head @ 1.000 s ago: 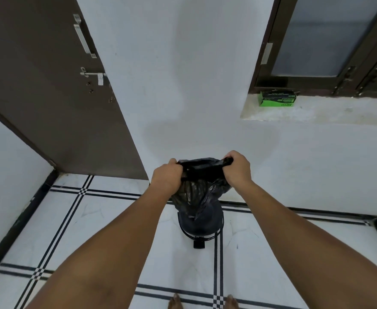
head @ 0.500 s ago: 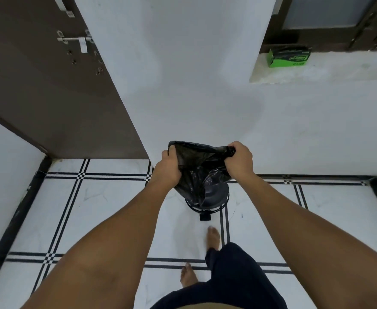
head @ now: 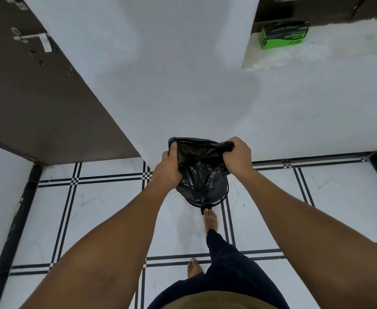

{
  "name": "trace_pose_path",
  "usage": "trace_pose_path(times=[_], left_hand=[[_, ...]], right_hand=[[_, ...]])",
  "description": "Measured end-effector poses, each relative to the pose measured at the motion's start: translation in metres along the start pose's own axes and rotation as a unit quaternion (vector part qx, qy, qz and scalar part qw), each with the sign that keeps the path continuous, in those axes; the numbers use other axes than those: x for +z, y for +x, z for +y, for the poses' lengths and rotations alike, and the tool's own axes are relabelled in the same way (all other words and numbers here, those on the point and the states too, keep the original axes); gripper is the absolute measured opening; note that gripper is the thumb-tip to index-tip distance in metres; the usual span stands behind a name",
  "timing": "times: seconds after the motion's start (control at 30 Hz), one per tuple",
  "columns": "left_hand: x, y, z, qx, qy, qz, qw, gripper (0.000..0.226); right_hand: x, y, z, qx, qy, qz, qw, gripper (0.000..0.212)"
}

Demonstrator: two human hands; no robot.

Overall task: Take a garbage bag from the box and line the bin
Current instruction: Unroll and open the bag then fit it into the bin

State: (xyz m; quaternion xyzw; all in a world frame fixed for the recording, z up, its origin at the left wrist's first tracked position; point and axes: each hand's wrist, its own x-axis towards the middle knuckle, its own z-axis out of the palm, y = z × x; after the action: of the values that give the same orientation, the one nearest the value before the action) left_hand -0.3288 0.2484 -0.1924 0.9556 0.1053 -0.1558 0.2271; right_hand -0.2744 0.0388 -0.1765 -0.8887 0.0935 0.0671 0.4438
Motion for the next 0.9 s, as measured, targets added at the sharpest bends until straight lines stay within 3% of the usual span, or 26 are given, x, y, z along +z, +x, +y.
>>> trace_pose_path(times=[0.13,0.33,0.5,0.73,0.9], left_hand=[[0.008,0.012,0.008,-0.006,-0.117,-0.031,0.993,0.098],[0.028,0.010,0.009,-0.067,-0.247,-0.156,0.954,0.097],[0.048,0.004,-0.003,-0.068,-0.201,-0.202,0.956,0.096],[0.101,0.026,-0.033,-0.087,-0.163,-0.204,0.961,0.093],[0.163,0.044,-0.060,-0.082,-0.118,-0.271,0.952,0.080]], right_hand=[[0.003,0.009,0.005,0.004,-0.010,0.000,1.000,0.034],[0.014,0.010,0.008,0.025,0.012,0.023,0.999,0.030],[0.027,0.009,0.019,0.027,0.005,0.023,0.999,0.025],[0.056,0.018,0.060,0.046,-0.007,0.031,0.998,0.027],[0.087,0.026,0.117,0.078,-0.066,0.017,0.995,0.020]])
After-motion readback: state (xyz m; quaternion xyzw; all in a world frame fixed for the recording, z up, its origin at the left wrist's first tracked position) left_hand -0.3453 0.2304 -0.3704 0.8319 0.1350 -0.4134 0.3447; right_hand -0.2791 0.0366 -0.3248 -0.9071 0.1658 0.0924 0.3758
